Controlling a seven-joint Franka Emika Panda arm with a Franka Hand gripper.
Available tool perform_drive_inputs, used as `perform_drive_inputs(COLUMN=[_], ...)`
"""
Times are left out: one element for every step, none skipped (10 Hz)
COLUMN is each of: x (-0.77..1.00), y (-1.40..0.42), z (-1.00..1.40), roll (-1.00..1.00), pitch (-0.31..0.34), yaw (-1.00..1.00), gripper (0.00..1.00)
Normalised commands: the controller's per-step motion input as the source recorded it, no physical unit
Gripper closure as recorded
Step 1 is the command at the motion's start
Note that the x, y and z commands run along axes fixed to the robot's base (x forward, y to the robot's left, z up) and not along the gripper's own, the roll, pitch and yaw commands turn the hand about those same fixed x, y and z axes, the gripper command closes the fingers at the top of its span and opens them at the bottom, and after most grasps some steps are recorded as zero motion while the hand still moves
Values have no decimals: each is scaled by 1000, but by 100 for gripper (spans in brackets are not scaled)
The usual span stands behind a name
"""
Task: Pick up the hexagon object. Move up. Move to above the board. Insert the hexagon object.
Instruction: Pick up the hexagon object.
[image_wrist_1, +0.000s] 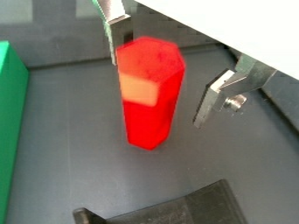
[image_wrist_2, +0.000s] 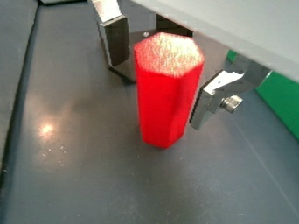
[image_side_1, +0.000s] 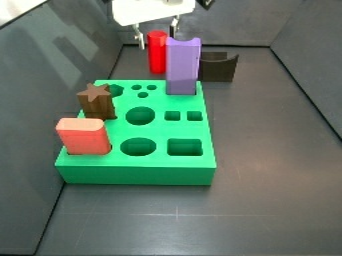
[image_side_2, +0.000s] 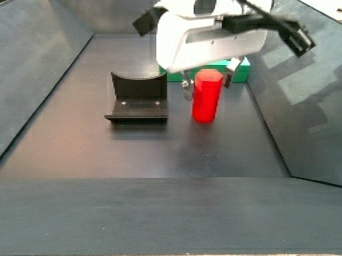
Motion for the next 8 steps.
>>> perform_drive_inputs(x=[0,0,0,0,0,0,0,0], y=[0,0,0,0,0,0,0,0], z=[0,0,0,0,0,0,0,0], roll=[0,0,0,0,0,0,0,0], pitch=[0,0,0,0,0,0,0,0], yaw=[0,0,0,0,0,0,0,0], gripper=[0,100,100,100,100,100,100,100])
